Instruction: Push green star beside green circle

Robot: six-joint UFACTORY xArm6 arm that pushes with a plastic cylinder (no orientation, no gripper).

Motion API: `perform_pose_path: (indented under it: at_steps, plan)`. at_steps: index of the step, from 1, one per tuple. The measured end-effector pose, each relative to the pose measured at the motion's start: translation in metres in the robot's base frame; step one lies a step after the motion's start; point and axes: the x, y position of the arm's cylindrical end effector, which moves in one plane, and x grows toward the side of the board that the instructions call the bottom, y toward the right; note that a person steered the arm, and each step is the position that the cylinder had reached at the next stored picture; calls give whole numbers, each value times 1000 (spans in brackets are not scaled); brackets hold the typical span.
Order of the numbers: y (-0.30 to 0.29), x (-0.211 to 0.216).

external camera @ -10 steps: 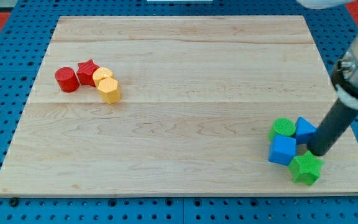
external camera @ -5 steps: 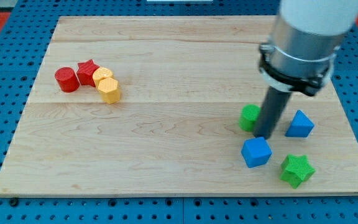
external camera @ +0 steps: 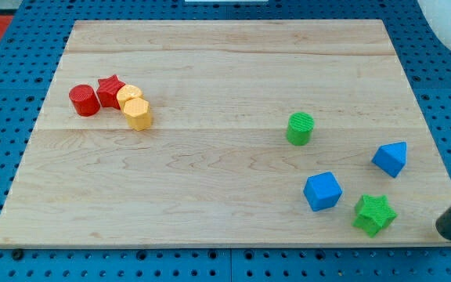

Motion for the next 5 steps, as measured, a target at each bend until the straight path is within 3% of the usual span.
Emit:
perform_pose_path:
  at_steps: [3, 5]
  plan:
    - [-73, 1]
    - [-110, -20]
